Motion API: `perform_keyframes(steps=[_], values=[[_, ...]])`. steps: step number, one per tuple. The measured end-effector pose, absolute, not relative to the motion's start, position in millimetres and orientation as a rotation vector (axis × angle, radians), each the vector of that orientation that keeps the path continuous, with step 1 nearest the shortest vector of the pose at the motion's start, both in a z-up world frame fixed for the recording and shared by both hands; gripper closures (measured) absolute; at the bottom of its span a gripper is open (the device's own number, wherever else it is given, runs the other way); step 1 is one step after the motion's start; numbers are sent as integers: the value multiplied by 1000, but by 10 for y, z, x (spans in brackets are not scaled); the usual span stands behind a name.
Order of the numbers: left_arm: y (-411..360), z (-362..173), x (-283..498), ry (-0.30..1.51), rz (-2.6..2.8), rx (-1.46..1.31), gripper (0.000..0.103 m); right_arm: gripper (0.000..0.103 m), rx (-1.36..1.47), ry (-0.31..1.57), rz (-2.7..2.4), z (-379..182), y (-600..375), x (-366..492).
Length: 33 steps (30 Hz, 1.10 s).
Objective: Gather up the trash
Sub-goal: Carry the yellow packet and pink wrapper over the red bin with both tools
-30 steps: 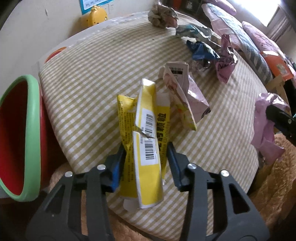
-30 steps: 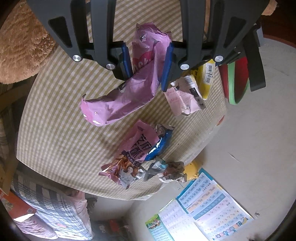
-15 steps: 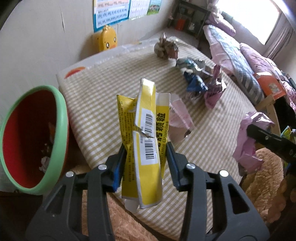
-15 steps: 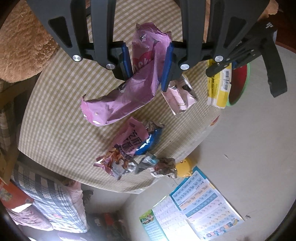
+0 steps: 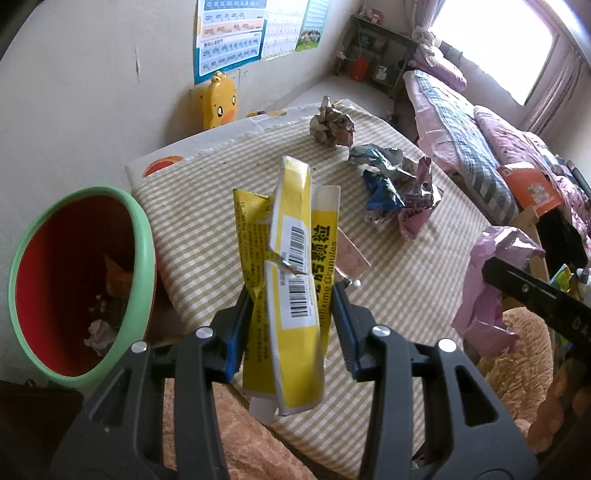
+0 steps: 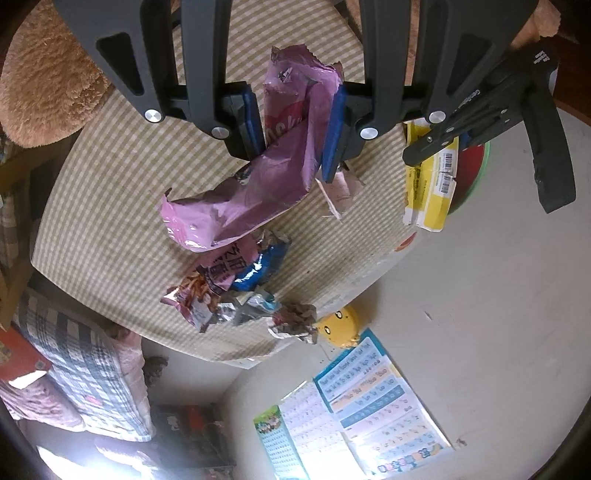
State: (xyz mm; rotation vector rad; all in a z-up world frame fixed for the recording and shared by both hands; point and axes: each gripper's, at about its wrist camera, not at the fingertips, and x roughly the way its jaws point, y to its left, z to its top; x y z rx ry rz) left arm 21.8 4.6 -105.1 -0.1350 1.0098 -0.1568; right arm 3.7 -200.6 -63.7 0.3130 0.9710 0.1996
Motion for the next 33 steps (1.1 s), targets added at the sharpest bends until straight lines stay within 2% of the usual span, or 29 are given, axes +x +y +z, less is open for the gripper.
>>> perform_keyframes(steps=[18, 33], values=[[292, -1015, 170, 971, -135, -168, 62, 74, 219, 965, 256, -514, -1614, 4], [855, -1094, 140, 961, -21, -236, 62, 74, 142, 1005, 312, -590, -1200, 46]])
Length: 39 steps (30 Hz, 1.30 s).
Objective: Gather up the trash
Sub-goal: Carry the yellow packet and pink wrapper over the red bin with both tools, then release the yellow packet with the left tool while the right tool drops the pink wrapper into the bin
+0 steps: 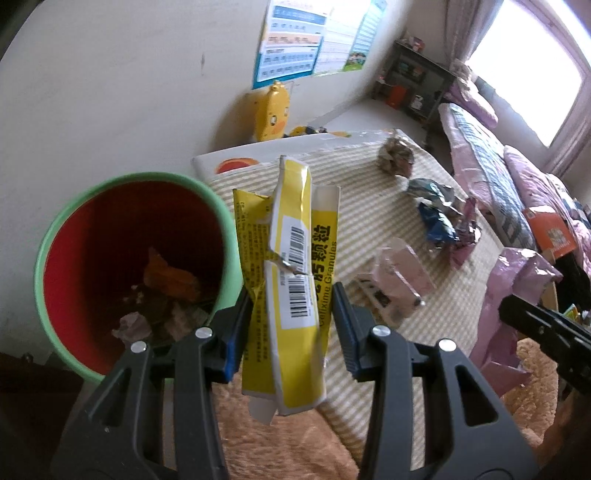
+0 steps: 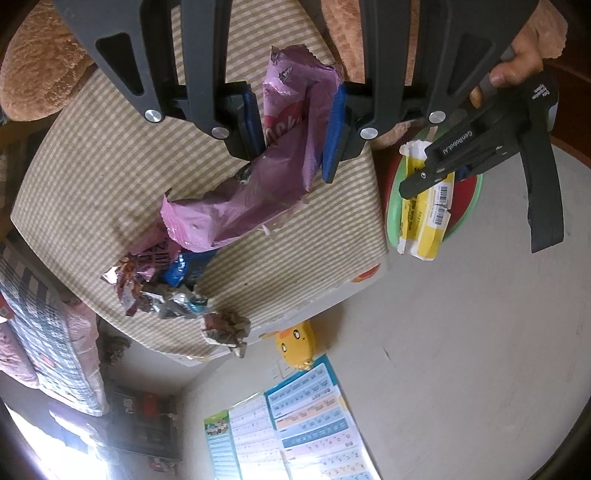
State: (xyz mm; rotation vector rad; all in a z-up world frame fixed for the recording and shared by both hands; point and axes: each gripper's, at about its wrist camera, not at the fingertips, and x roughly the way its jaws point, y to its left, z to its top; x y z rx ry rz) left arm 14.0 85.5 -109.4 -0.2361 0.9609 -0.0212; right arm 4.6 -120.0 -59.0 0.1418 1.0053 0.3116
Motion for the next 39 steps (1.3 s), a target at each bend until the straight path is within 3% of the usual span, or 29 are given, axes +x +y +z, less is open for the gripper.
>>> perform_keyframes(steps=[23, 39], values=[[2116, -1362, -165, 985, 298, -333, 62, 74, 100, 1026, 541, -601, -150, 351], [2350, -1474, -248, 1008, 334, -364, 60, 72, -2, 1037, 664, -700, 719, 539]])
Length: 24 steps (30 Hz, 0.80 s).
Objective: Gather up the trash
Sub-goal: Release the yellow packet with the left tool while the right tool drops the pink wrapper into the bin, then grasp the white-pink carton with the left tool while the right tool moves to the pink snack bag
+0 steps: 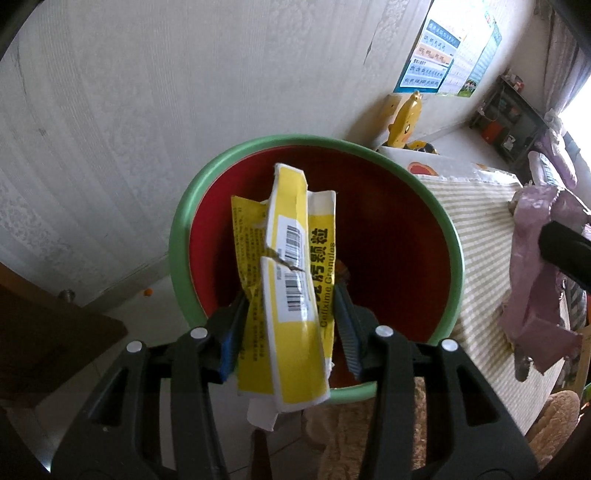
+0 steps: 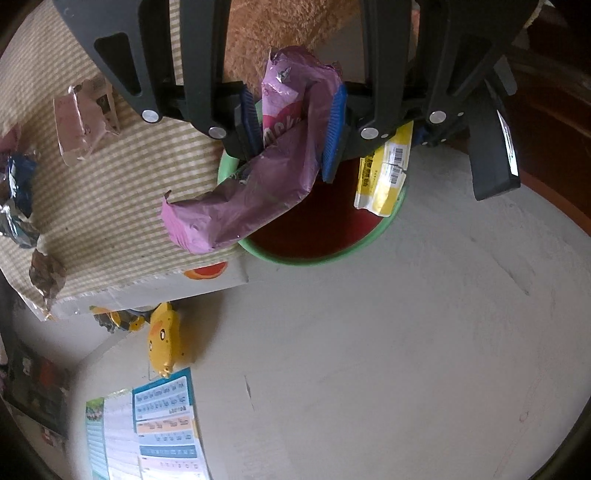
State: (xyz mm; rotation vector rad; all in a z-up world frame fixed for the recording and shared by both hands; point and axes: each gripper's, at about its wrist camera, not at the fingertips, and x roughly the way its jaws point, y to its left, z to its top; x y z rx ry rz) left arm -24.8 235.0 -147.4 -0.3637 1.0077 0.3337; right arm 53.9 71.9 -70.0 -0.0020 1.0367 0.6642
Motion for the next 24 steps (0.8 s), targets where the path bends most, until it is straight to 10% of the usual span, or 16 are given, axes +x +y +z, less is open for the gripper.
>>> perform_keyframes(steps=[11, 24], values=[[2394, -1439, -249, 989, 336, -387, 24, 64, -12, 1014, 688, -668, 859, 611], [2413, -1400, -318, 979, 370, -412, 21, 39, 43, 1010, 711, -633, 733, 612]])
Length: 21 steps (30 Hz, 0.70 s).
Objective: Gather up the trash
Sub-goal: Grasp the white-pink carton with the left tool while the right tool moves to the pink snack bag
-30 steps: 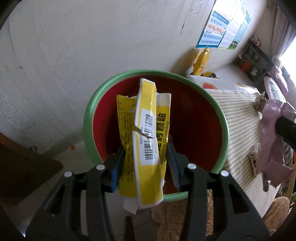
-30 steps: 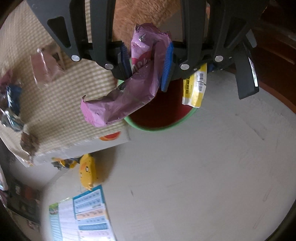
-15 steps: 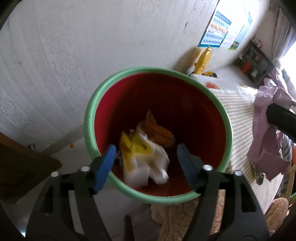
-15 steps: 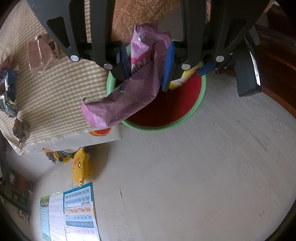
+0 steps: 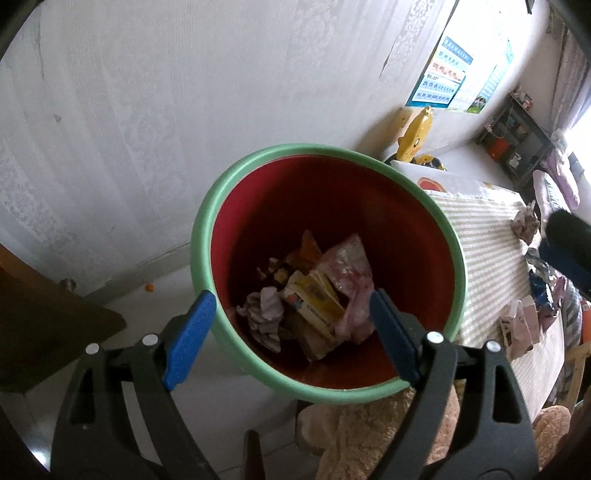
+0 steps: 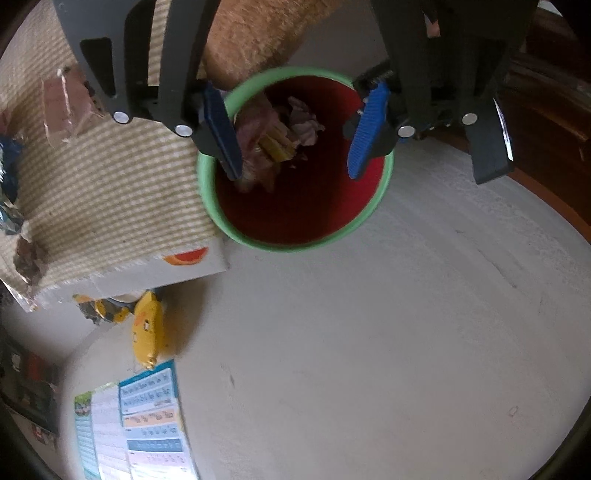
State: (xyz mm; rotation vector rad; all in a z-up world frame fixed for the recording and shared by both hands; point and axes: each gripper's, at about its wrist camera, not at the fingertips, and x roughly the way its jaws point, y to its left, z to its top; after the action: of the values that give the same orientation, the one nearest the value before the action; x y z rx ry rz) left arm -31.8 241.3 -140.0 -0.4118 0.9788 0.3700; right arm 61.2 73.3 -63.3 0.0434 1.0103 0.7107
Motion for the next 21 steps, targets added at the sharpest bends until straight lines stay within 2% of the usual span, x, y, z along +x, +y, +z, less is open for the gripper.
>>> perform_keyframes(steps=[10, 15, 21], values=[[1910, -1299, -117, 997, 241, -371, 21, 38, 122, 1002, 448, -696, -521, 605], [1161, -1309, 141, 1048, 46, -279, 19, 38, 95, 1006, 240, -836, -1353, 417], [381, -1586, 556, 1188, -113, -392, 16, 38, 142, 1012, 113, -986, -1995, 146]])
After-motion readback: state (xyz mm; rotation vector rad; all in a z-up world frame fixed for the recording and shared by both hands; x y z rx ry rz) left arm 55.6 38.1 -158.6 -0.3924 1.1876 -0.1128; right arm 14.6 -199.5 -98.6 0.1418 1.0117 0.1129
